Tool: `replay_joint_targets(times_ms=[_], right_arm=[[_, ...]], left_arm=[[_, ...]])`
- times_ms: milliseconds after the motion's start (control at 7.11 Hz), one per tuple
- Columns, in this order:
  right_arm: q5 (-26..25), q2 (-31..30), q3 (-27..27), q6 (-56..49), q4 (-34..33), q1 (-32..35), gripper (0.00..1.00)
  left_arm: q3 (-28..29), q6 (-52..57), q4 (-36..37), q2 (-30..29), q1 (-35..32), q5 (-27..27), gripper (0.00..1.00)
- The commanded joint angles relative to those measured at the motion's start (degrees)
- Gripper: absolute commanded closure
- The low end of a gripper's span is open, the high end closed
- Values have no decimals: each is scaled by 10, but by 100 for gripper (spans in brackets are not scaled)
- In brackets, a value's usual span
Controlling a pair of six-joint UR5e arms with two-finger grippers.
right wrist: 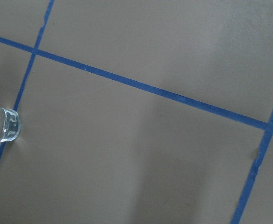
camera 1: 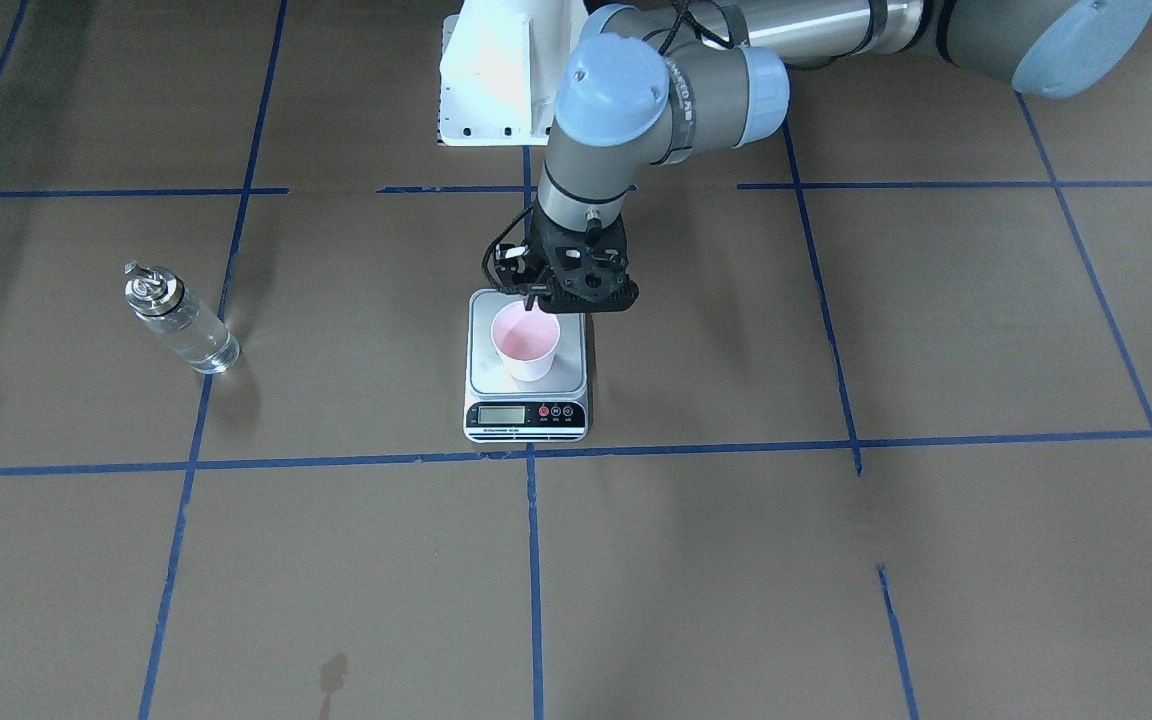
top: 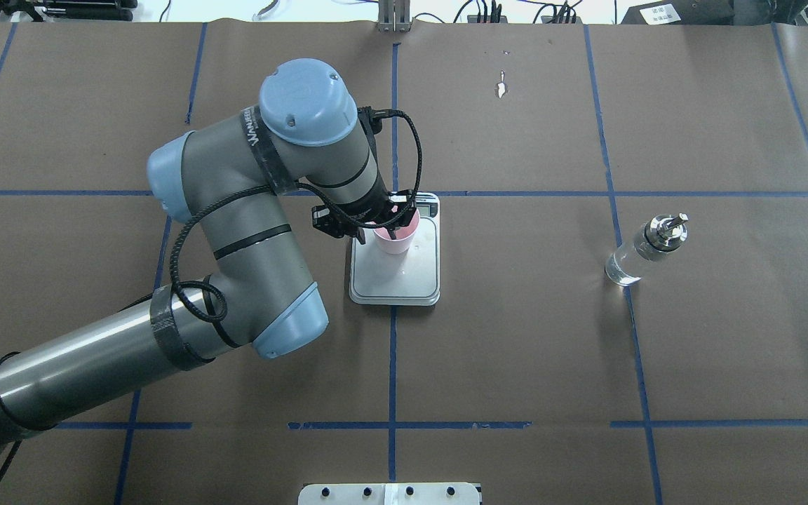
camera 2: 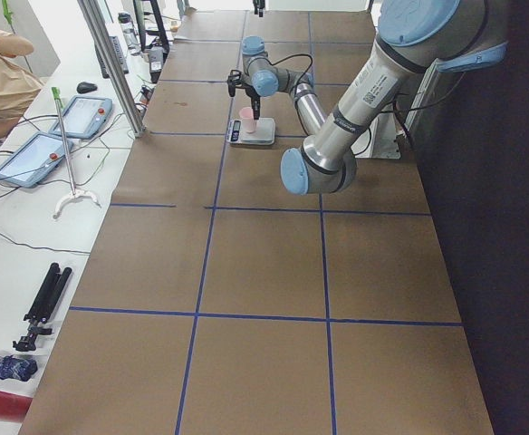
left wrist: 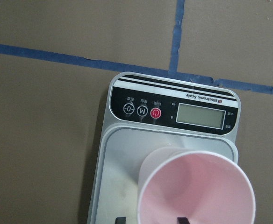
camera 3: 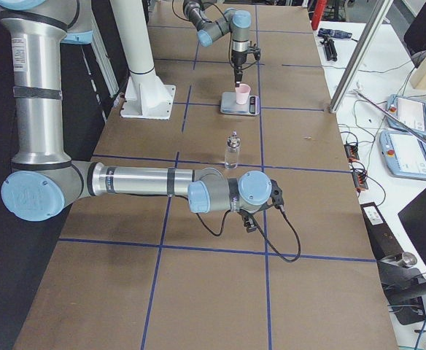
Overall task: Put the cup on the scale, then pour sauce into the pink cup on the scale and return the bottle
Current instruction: 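Open the left gripper and lift away while the right gripper approaches the bottle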
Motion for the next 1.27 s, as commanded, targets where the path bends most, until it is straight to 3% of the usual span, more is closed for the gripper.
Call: replay_joint_targets(times_ms=[0,141,422,563,985,1126], right_arm=[[18,-4,5,68,73,-36,0],[10,-14,9,186,188,-74,0],[-93,-63,7,488,530,-205,0],[-137,-78,7,514,596,-254,0],[-155,-101,77,664,605,-320,0],[-231,-102,97,725,606,-376,0]], left_arm=[[-167,3,-1,88,-32,1,36],[-162,3,-3,89,-40,1,36],[-163,2,-3,88,-51,2,36],[-163,2,-3,89,-54,2,36],[-162,0,-3,89,-55,10,34],[-163,0,-3,88,-55,10,34]])
